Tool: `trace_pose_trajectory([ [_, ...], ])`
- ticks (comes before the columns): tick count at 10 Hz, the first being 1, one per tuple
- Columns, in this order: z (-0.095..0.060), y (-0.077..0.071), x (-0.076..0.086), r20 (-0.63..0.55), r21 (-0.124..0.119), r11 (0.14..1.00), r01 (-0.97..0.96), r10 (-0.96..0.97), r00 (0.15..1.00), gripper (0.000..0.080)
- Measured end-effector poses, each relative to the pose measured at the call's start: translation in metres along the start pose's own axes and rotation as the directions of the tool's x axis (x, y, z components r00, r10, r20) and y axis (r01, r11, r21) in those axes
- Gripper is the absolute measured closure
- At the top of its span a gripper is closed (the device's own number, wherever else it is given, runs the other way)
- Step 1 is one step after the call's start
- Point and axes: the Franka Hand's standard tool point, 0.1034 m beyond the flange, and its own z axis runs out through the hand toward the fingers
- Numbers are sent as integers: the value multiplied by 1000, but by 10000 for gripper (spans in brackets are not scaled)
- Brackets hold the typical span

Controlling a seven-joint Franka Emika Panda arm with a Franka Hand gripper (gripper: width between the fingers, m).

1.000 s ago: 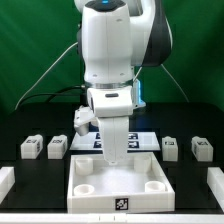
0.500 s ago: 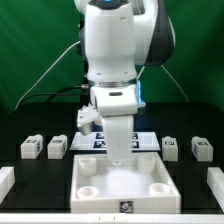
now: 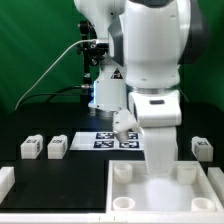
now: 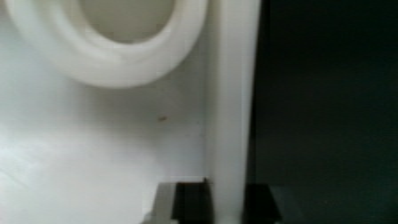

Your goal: Assemble one leg

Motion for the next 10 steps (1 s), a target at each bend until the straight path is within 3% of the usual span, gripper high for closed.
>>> trace_pose_trajectory([
  [2, 0, 0, 5, 0, 17, 1000, 5, -5, 1000, 731],
  [7, 3, 0, 4, -4, 11, 1000, 5, -5, 1000, 728],
  [9, 3, 0, 3, -4, 11, 1000, 4, -4, 1000, 425],
  [10, 3, 0, 3, -4, 11, 1000, 4, -3, 1000, 425],
])
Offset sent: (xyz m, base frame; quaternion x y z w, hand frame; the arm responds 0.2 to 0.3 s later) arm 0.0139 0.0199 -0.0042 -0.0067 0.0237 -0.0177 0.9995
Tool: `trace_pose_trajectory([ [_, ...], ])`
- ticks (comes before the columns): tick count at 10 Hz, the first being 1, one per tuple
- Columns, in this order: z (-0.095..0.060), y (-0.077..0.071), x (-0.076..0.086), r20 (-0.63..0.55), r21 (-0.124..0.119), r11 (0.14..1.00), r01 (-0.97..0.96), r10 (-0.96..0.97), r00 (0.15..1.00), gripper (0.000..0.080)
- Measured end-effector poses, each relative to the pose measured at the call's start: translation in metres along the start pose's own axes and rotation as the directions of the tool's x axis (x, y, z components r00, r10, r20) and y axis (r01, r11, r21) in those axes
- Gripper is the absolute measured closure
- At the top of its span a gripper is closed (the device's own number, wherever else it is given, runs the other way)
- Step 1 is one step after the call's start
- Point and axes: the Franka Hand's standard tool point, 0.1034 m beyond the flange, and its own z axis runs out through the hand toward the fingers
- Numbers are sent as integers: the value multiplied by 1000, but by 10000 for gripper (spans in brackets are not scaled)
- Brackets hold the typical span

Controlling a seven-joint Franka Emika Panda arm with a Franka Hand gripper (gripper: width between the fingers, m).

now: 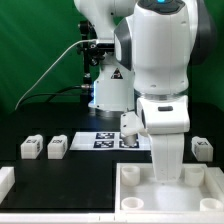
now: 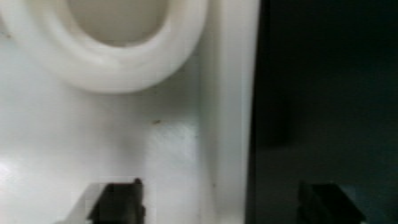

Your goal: Assemble one leg

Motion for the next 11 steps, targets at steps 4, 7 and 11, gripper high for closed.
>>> trace_pose_trajectory([
  [4, 0, 0, 0, 0, 0, 1000, -1, 1, 1000, 155],
  [7, 0, 0, -1, 0, 1, 1000, -1, 1, 1000, 151],
  [11, -12, -5, 2, 3, -5, 991, -136, 136, 991, 151],
])
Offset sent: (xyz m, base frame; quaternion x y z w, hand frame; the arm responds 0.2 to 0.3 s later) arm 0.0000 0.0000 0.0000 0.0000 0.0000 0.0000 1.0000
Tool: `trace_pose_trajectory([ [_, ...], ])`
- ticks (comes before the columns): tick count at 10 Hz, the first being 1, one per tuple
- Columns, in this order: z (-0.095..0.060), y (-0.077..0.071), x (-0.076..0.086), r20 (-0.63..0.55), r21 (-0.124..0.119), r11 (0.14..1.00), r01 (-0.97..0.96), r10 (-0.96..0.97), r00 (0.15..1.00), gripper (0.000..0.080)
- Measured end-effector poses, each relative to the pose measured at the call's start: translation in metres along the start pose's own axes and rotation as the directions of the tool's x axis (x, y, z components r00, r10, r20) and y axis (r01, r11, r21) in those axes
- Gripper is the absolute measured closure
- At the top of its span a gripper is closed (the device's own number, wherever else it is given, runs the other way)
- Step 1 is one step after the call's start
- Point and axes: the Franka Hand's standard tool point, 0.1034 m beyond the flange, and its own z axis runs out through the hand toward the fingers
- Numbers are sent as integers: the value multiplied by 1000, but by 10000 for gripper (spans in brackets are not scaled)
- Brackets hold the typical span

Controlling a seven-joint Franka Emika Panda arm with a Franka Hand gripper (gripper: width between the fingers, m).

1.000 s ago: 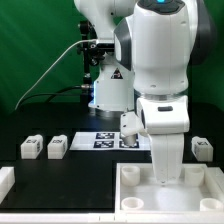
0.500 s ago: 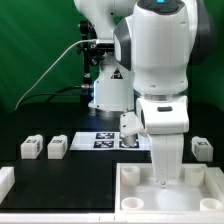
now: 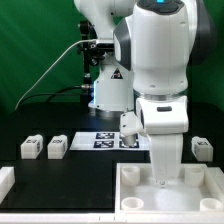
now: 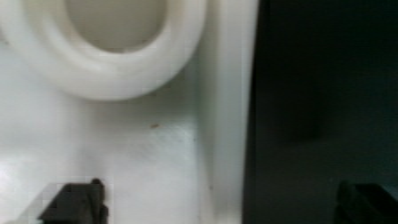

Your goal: Assemble one leg

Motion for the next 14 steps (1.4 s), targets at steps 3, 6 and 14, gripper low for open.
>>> trace_pose_trajectory([
  [3, -15, -29, 27, -16, -10, 924, -383, 382, 924, 151],
  [6, -14, -54, 78, -64, 5, 663, -749, 748, 661, 151],
  [14, -1, -82, 90, 154, 59, 208, -976, 964, 215, 151],
])
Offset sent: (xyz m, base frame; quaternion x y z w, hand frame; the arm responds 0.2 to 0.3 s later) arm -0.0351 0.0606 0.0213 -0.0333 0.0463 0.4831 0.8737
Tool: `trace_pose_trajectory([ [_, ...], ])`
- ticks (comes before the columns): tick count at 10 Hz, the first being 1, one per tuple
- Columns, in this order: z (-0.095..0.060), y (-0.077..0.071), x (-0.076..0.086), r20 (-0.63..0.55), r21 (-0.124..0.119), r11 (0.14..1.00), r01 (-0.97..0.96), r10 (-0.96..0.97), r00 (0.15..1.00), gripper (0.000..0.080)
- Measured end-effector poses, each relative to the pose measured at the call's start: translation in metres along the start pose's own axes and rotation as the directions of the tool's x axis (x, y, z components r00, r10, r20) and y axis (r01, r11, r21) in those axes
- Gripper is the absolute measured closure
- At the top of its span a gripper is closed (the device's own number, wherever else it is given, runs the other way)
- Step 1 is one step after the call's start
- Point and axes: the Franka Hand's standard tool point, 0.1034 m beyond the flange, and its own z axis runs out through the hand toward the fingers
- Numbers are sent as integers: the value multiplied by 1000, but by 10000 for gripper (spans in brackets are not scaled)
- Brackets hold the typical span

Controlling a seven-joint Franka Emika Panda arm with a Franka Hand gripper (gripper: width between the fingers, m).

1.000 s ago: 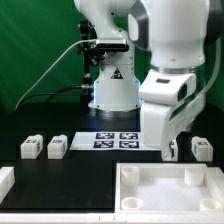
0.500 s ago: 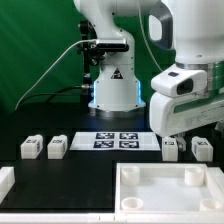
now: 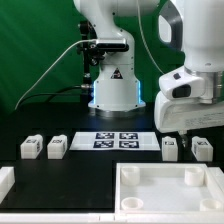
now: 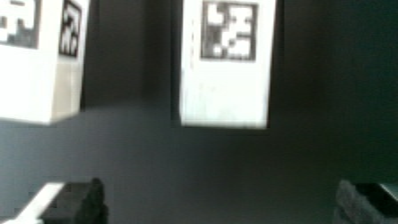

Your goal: Assemble one leg

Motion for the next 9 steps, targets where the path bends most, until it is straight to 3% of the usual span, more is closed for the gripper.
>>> trace_pose_trajectory([
  [4, 1, -8, 0, 351, 3, 1000, 1, -2, 936, 151],
  [6, 1, -7, -10, 503, 2, 1000, 7, -7, 864, 151],
  [7, 4, -8, -1, 505, 10, 1000, 4, -9, 863, 151],
  [9, 14, -12, -11, 512, -7, 1000, -10, 12, 859, 151],
])
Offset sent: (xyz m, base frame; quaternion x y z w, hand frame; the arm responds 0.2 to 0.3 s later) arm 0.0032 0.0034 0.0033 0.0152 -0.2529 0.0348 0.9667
